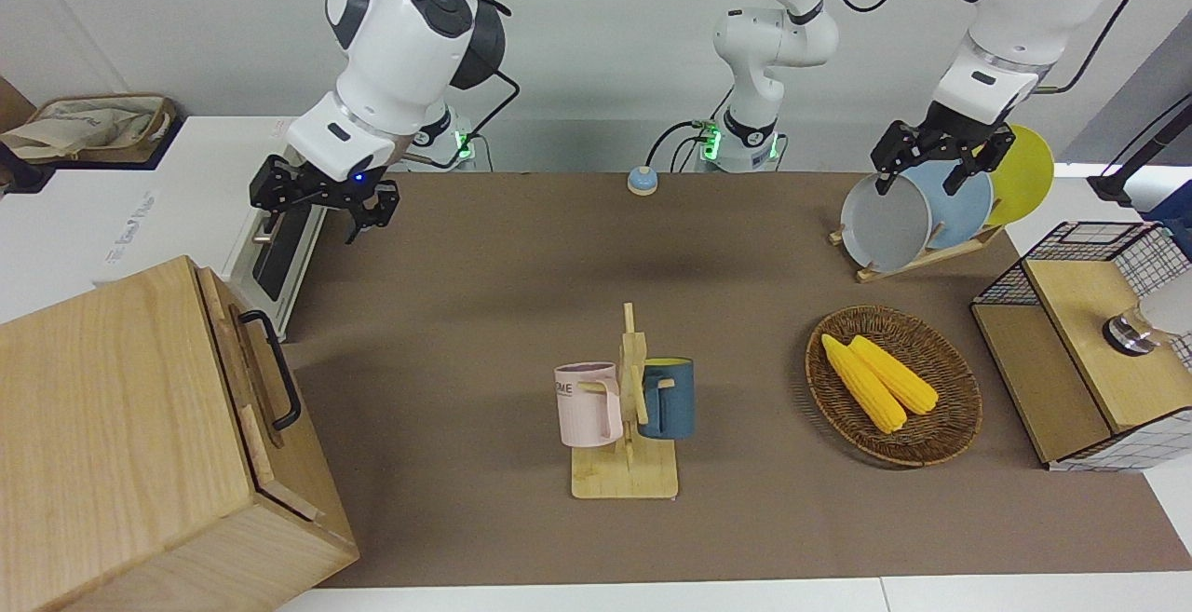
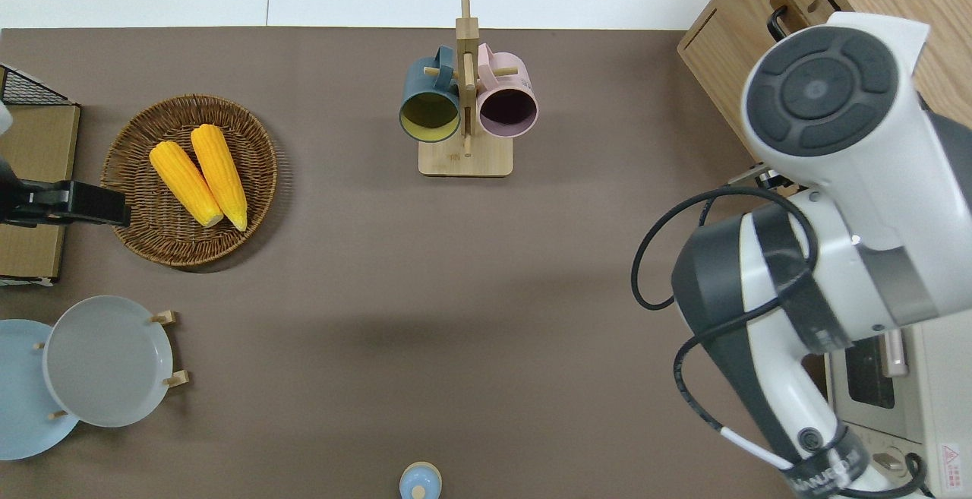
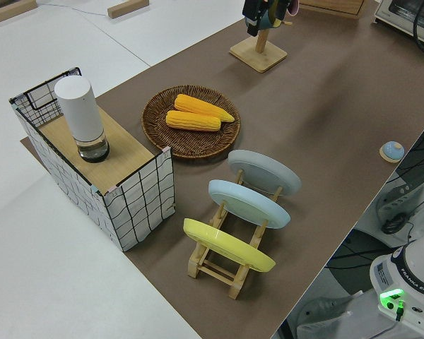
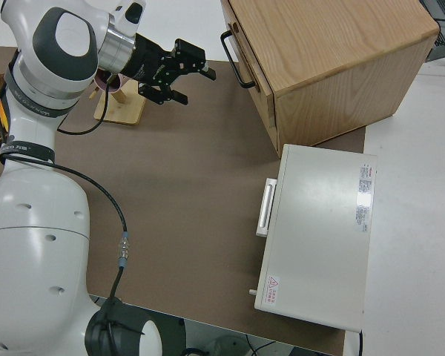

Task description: Slide drawer open with right arm

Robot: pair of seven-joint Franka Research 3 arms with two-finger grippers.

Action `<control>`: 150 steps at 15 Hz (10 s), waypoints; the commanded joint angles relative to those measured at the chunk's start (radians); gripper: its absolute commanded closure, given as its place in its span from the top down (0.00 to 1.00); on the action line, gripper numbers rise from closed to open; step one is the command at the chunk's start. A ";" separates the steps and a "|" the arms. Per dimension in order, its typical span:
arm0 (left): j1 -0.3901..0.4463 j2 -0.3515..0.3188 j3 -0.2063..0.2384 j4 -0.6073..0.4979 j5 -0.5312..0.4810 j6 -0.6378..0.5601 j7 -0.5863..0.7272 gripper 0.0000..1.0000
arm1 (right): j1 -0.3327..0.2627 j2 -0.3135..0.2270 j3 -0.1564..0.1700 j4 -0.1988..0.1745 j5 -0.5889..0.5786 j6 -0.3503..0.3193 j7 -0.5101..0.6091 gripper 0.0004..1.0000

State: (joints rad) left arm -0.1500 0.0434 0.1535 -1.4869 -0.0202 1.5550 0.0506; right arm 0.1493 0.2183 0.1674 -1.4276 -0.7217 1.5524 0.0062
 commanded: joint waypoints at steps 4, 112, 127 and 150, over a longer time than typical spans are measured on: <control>-0.017 0.013 0.017 0.020 0.012 0.000 0.008 1.00 | 0.041 0.085 0.040 -0.022 -0.275 -0.005 0.121 0.99; -0.017 0.013 0.017 0.020 0.011 0.000 0.008 1.00 | 0.451 0.282 0.044 -0.148 -0.745 -0.245 0.445 0.98; -0.017 0.013 0.017 0.020 0.012 0.000 0.008 1.00 | 0.470 0.280 0.046 -0.062 -0.550 -0.227 0.537 0.98; -0.017 0.013 0.017 0.020 0.012 0.000 0.008 1.00 | 0.102 -0.057 0.026 0.035 0.484 -0.061 0.451 0.99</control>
State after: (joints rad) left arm -0.1500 0.0435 0.1535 -1.4869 -0.0202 1.5550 0.0506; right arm 0.3213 0.2127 0.1904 -1.3716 -0.3457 1.4648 0.5187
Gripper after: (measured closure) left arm 0.004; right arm 0.013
